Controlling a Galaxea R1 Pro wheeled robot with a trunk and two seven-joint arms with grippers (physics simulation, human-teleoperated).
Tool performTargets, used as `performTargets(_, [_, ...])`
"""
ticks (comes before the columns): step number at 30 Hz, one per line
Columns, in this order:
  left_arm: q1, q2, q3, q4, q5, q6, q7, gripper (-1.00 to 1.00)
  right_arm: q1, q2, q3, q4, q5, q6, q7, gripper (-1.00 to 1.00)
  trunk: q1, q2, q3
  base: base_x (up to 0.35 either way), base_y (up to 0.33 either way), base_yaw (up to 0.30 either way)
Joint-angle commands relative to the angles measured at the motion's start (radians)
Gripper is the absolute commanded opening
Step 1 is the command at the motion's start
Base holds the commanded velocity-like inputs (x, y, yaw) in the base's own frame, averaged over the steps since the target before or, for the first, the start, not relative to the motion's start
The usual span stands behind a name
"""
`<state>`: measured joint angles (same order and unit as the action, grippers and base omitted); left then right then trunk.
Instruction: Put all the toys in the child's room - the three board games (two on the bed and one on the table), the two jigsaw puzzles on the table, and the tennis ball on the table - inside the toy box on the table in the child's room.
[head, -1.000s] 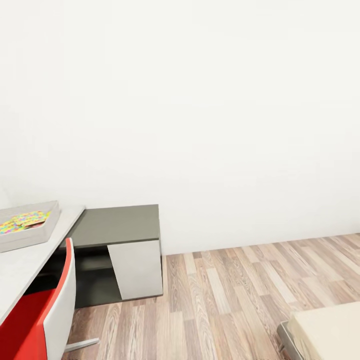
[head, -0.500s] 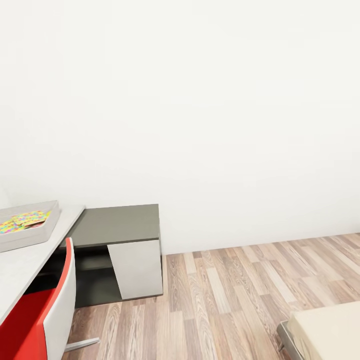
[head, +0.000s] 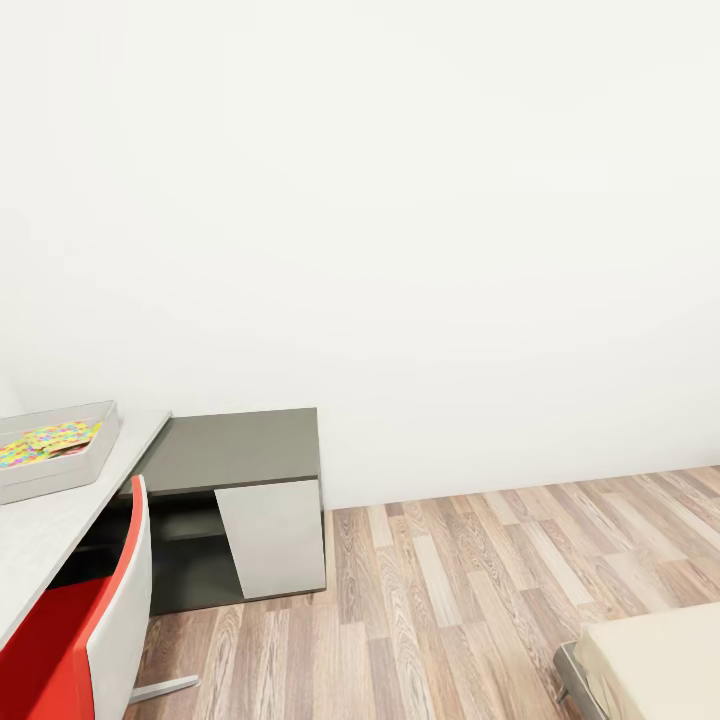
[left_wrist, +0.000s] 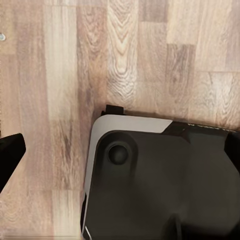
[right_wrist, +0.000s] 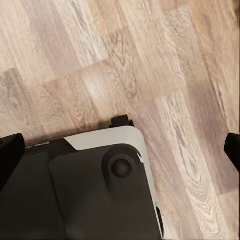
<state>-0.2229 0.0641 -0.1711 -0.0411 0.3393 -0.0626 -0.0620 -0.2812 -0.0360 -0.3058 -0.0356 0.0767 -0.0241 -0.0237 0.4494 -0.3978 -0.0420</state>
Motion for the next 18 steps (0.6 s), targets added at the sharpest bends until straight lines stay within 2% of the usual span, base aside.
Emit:
performTargets(1, [-0.001, 0.0, -0.009, 0.004, 0.01, -0.002, -0.003, 1.0, -0.001, 0.0, -0.008, 0.001, 0.045, -0.003, -0.008, 1.0, 0.001, -0.002, -0.002, 0.0, 0.0, 0.0])
performTargets(3, [0.0, 0.0, -0.009, 0.005, 0.01, 0.002, 0.005, 1.0, -0.001, 0.0, -0.008, 0.002, 0.09, -0.003, -0.02, 1.0, 0.001, -0.002, -0.002, 0.0, 0.0, 0.0])
performTargets(6, [0.003, 0.002, -0.009, 0.007, 0.01, 0.018, 0.035, 1.0, -0.001, 0.0, -0.009, 0.002, 0.129, -0.003, -0.048, 1.0, 0.001, -0.002, -0.002, 0.0, 0.0, 0.0])
performTargets(13, [0.024, 0.003, -0.01, 0.008, 0.01, 0.029, 0.121, 1.0, 0.001, -0.002, -0.009, 0.002, 0.149, -0.001, -0.134, 1.0, 0.001, -0.002, -0.002, 0.0, 0.0, 0.0])
performTargets(18, [0.036, 0.011, -0.01, 0.008, 0.01, 0.03, 0.149, 1.0, 0.014, -0.008, -0.009, 0.002, 0.151, -0.001, -0.154, 1.0, 0.001, -0.002, -0.002, 0.0, 0.0, 0.0])
